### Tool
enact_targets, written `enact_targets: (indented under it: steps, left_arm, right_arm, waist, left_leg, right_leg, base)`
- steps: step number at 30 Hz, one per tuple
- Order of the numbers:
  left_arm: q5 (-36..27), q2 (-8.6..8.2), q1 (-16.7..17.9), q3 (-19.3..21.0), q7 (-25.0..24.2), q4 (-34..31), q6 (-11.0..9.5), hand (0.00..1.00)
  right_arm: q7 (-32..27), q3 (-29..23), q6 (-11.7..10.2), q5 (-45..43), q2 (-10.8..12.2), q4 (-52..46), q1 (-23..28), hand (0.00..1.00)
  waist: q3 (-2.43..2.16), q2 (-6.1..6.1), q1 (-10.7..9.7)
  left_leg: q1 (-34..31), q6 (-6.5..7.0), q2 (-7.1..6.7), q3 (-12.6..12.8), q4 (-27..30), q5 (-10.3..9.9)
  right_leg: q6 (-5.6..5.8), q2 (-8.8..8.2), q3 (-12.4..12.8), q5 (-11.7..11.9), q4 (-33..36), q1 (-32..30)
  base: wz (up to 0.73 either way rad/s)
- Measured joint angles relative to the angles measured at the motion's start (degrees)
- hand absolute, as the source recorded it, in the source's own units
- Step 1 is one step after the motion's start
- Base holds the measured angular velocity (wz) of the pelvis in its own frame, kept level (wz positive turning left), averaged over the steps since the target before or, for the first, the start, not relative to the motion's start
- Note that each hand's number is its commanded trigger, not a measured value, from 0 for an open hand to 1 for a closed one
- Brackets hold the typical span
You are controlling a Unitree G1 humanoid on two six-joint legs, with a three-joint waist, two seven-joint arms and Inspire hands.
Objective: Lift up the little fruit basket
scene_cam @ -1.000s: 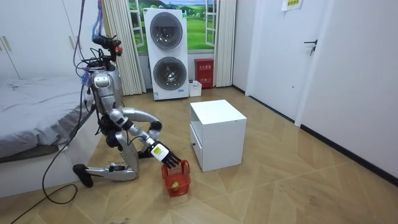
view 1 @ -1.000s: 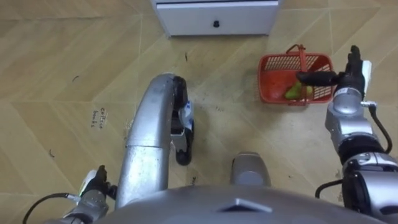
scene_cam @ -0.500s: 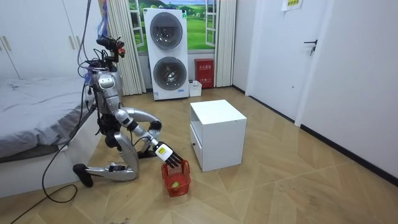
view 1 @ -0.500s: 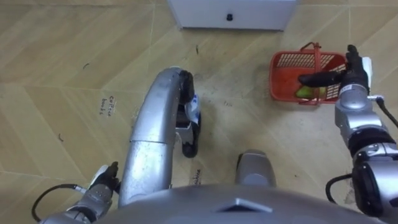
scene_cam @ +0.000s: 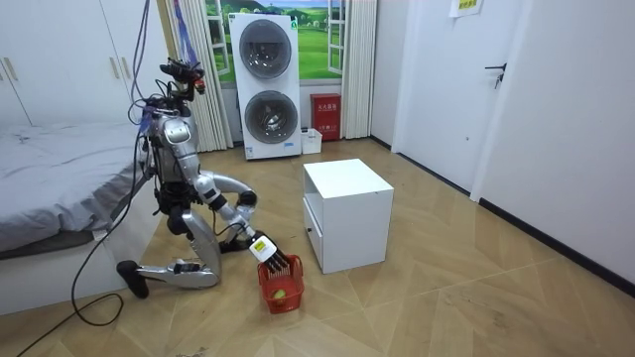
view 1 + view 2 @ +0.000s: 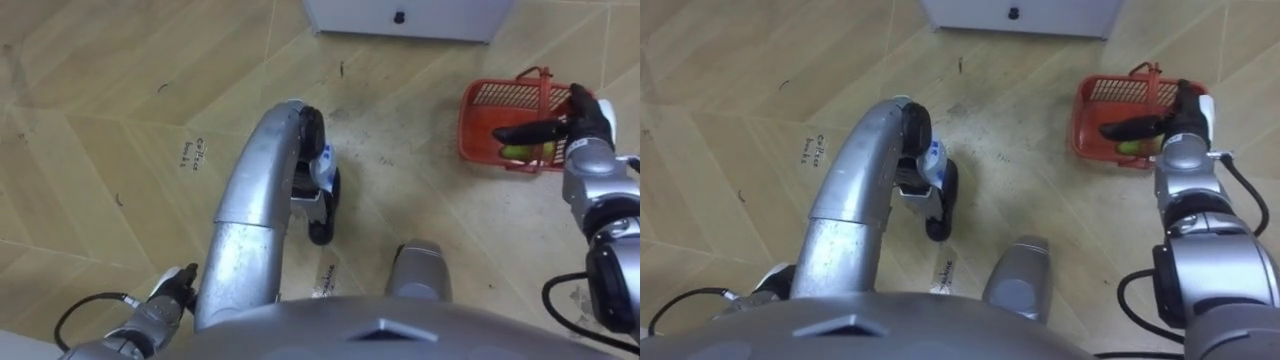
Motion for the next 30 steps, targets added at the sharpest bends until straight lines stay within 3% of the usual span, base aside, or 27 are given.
enact_targets:
  steps: [2, 3, 4, 5, 13, 30]
  left_arm:
    - [-0.01, 0.01, 0.38, -0.18, -0.13, 0.01, 0.24, 0.00]
    - [-0.02, 0.01, 0.68, -0.45, -0.25, 0.00, 0.38, 0.00]
    - [-0.01, 0.02, 1.05, -0.74, -0.50, -0.07, 0.49, 0.00]
    - [0.00, 0.06, 1.18, -1.14, -0.75, -0.07, 0.54, 0.00]
    - [0.01, 0.06, 1.12, -2.08, -2.71, -0.08, 0.83, 0.00]
    - [-2.18, 0.09, 1.35, -2.23, -3.67, -0.08, 1.63, 0.00]
  right_arm:
    - [0.06, 0.01, 0.03, 2.00, -0.01, 1.26, 0.00, 0.00]
    - [0.09, -0.01, 0.08, 3.36, -0.01, 1.76, 0.00, 0.42]
    - [0.24, -0.03, 0.08, 4.59, -0.01, 1.95, 0.02, 0.74]
    - [0.51, -0.06, 0.08, 4.99, -0.02, 2.02, 0.01, 1.00]
    - [4.14, -0.01, 0.05, 14.83, -1.05, 6.49, -0.29, 1.00]
    - [6.21, -0.06, 0.68, 17.55, -2.10, 7.87, -0.44, 1.00]
  waist:
    - [-0.02, 0.07, 0.24]
    - [-0.01, 0.13, 0.27]
    - [-0.01, 0.13, 0.24]
    - [-0.01, 0.14, 0.15]
    - [0.00, 0.20, 0.96]
    - [0.07, 0.26, 1.41]
  left_leg:
    - [-0.01, 0.07, 0.09, 0.07, -0.01, 0.09]
    - [-0.04, 0.10, 0.09, 0.14, -0.01, 0.14]
    - [-0.04, 0.16, 0.11, 0.27, -0.05, 0.19]
    - [-0.04, 0.21, 0.10, 0.33, -0.07, 0.22]
    - [-0.89, 0.13, 0.28, 0.45, -0.52, 1.32]
    - [-1.08, -0.32, 0.22, 0.51, -1.25, 2.38]
  right_leg:
    - [0.08, 0.04, 0.15, -0.04, 0.13, -0.13]
    - [0.09, 0.02, 0.28, -0.06, 0.20, -0.20]
    - [0.08, -0.03, 0.44, -0.06, 0.28, -0.31]
    - [0.07, -0.07, 0.47, -0.07, 0.31, -0.35]
    - [0.06, 0.00, 0.73, -0.21, 1.40, -1.64]
    - [-0.06, -0.08, 0.76, -0.29, 2.19, -2.33]
  base:
    - [0.00]
    - [0.00]
    - [0.00]
    - [0.00]
    - [0.01]
    - [0.00]
